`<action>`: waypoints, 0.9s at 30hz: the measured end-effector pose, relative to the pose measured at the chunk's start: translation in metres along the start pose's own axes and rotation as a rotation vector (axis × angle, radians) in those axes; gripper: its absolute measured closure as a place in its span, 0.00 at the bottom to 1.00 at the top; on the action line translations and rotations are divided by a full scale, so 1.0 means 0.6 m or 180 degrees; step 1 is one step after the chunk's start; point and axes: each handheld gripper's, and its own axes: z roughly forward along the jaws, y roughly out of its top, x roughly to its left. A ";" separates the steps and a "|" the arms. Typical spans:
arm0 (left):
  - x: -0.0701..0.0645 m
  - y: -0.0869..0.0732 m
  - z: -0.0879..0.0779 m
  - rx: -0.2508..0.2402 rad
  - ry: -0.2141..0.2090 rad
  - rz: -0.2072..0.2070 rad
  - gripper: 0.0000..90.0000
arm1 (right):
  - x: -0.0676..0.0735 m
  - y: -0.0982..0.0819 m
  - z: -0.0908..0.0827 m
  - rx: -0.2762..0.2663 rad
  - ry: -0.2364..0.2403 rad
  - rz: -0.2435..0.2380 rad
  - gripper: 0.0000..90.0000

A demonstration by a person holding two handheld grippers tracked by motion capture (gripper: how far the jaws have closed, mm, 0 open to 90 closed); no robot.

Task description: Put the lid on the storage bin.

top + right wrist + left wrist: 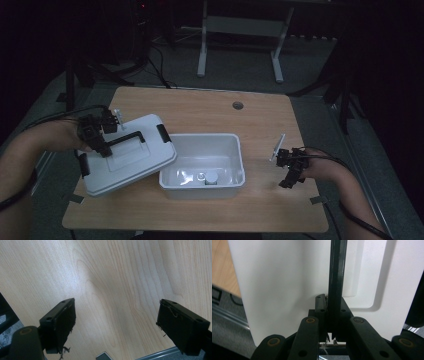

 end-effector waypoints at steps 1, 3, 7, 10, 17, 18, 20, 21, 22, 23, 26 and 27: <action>-0.003 0.007 -0.001 -0.0006 -0.0013 0.0038 0.93 | 0.000 0.000 0.000 -0.0003 0.0002 0.0000 0.17; -0.007 0.021 -0.001 -0.0001 -0.0015 0.0103 0.93 | 0.001 0.000 0.001 -0.0006 0.0007 0.0000 0.17; -0.017 0.049 -0.002 0.0026 -0.0015 0.0247 0.93 | 0.002 -0.001 0.001 -0.0003 0.0009 -0.0006 0.17; -0.024 0.069 -0.003 0.0005 -0.0025 0.0338 0.93 | 0.003 -0.002 0.002 0.0001 0.0011 -0.0004 0.17; -0.039 0.109 -0.004 0.0007 -0.0033 0.0520 0.93 | 0.003 -0.004 0.004 0.0021 0.0022 0.0002 0.17; -0.041 0.114 -0.004 0.0003 -0.0017 0.0538 0.93 | 0.003 -0.004 0.003 0.0017 0.0022 0.0001 0.17; -0.045 0.125 -0.003 -0.0009 -0.0043 0.0583 0.93 | 0.004 -0.004 0.002 0.0010 0.0019 -0.0007 0.17; -0.048 0.131 -0.003 -0.0013 -0.0033 0.0620 0.93 | 0.004 -0.004 0.002 0.0006 0.0021 -0.0010 0.17; -0.052 0.137 -0.003 -0.0016 -0.0044 0.0656 0.93 | 0.004 -0.005 0.002 0.0008 0.0020 -0.0010 0.17; -0.056 0.142 -0.003 -0.0025 -0.0056 0.0701 0.93 | 0.004 -0.005 0.002 0.0007 0.0020 -0.0008 0.17; -0.064 0.160 -0.002 -0.0031 -0.0070 0.0824 0.93 | 0.004 -0.005 0.002 0.0008 0.0022 -0.0011 0.17; -0.067 0.166 -0.003 -0.0056 -0.0048 0.0838 0.93 | 0.005 -0.005 0.003 0.0011 0.0023 -0.0012 0.17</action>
